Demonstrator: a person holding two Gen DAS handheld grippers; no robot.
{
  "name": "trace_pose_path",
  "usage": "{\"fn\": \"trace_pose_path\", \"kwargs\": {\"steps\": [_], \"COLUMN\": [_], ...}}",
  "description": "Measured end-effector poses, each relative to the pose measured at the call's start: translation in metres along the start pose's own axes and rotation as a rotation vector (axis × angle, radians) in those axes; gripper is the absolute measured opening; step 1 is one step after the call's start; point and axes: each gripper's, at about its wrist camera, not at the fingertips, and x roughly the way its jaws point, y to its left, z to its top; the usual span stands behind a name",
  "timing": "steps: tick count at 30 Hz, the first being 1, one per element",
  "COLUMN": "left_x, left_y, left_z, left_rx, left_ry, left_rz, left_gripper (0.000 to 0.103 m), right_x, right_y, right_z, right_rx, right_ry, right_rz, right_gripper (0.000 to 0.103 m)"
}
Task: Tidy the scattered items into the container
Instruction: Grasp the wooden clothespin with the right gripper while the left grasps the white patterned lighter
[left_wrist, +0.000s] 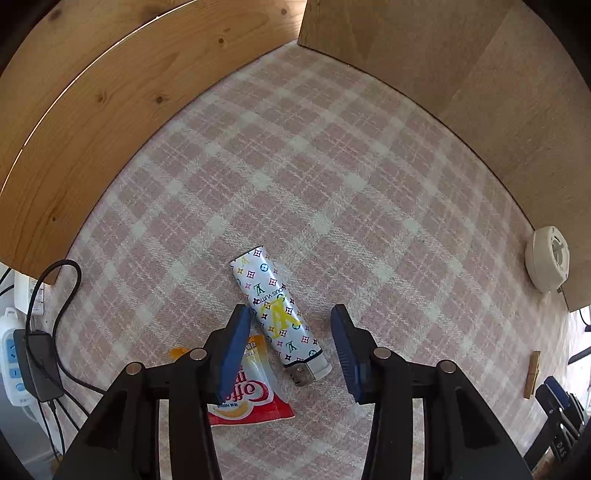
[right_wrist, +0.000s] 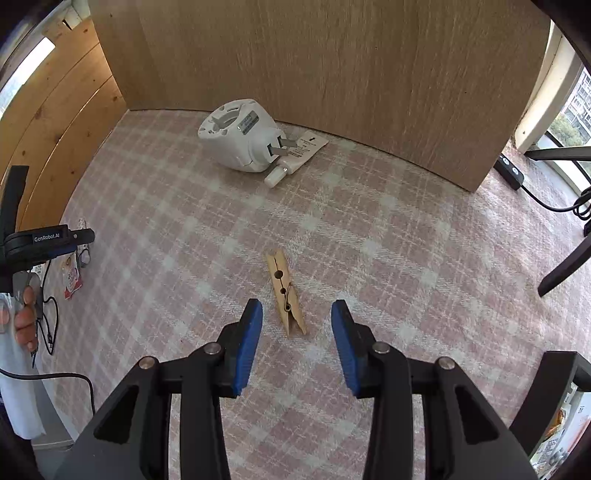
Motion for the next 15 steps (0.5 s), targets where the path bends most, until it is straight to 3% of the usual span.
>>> {"fn": "trace_pose_path", "kwargs": {"steps": [4, 8, 11, 14, 15], "left_x": [0.0, -0.003, -0.004, -0.005, -0.006], "left_y": [-0.018, -0.031, -0.035, -0.039, -0.041], "left_z": [-0.008, -0.017, -0.023, -0.03, -0.033], "left_rx": [0.072, 0.127, 0.155, 0.177, 0.185], "left_ry": [-0.019, -0.035, -0.046, -0.051, -0.053], "left_rz": [0.009, 0.005, -0.008, -0.017, -0.022], "left_gripper": [0.039, 0.022, 0.021, 0.022, 0.022], "right_x": [0.01, 0.02, 0.02, 0.02, 0.019], "right_y": [0.004, 0.006, 0.008, 0.009, 0.009], "right_z": [0.004, 0.006, 0.006, 0.007, 0.007], "right_rx": [-0.022, -0.027, -0.036, -0.038, -0.037], "right_ry": [0.016, 0.037, 0.027, 0.025, 0.026], "right_rz": [-0.013, -0.02, -0.03, -0.055, -0.055], "right_gripper": [0.038, 0.038, 0.037, 0.018, 0.016]}}
